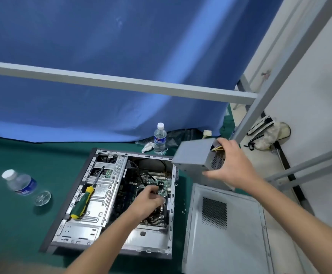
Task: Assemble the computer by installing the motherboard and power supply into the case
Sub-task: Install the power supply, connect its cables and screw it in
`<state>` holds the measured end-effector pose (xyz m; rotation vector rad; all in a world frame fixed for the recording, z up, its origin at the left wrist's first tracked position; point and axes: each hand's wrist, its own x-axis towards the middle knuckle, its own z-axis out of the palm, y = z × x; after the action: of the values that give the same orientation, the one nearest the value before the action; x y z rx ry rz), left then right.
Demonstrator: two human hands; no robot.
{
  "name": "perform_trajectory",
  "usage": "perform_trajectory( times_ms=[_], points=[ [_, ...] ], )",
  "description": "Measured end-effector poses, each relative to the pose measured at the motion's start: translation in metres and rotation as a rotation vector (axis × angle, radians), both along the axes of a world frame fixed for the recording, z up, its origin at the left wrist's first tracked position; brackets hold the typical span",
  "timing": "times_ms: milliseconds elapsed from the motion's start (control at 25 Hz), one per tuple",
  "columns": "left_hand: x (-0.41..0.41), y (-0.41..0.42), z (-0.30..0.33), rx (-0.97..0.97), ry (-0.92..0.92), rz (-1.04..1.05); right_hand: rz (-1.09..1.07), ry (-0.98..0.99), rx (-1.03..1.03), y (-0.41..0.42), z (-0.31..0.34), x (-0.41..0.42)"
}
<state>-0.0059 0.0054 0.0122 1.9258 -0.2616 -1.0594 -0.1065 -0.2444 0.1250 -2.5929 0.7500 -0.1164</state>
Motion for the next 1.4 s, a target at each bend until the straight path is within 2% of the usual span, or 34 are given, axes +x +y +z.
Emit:
perform_trajectory(
  times_ms=[120, 320, 520, 640, 760, 880, 1000, 1080, 1160, 1240, 1320, 1400],
  points=[
    [0.011, 0.006, 0.020, -0.147, 0.098, 0.087, -0.062, -0.246, 0.306, 0.026, 0.028, 0.011],
    [0.038, 0.046, 0.050, -0.489, 0.403, 0.237, -0.136, -0.589, 0.869, 0.093, 0.056, 0.038],
    [0.058, 0.082, 0.090, -0.855, 0.532, 0.150, -0.250, -0.626, 1.275, 0.154, 0.053, 0.055],
    [0.068, 0.101, 0.113, -0.894, 0.500, 0.199, -0.246, -0.619, 1.420, 0.176, 0.049, 0.062],
    [0.073, 0.119, 0.131, -0.829, 0.324, 0.222, -0.236, -0.570, 1.531, 0.186, 0.050, 0.062],
    [0.086, 0.131, 0.156, -0.713, 0.030, 0.224, -0.265, -0.479, 1.455, 0.187, 0.049, 0.061],
    [0.099, 0.141, 0.181, -0.541, -0.394, 0.046, -0.224, -0.401, 1.348, 0.194, 0.053, 0.064],
    [0.103, 0.139, 0.192, -0.429, -0.593, -0.047, -0.199, -0.331, 1.186, 0.201, 0.053, 0.066],
    [0.105, 0.134, 0.201, -0.328, -0.789, -0.099, -0.230, -0.397, 0.940, 0.201, 0.057, 0.067],
    [0.109, 0.129, 0.210, -0.205, -0.947, -0.144, -0.226, -0.491, 0.601, 0.196, 0.069, 0.065],
    [0.110, 0.122, 0.216, -0.084, -1.047, -0.194, -0.041, -0.467, 0.195, 0.191, 0.084, 0.068],
    [0.105, 0.112, 0.218, 0.055, -1.191, -0.274, 0.251, -0.369, -0.051, 0.191, 0.099, 0.075]
  ],
)
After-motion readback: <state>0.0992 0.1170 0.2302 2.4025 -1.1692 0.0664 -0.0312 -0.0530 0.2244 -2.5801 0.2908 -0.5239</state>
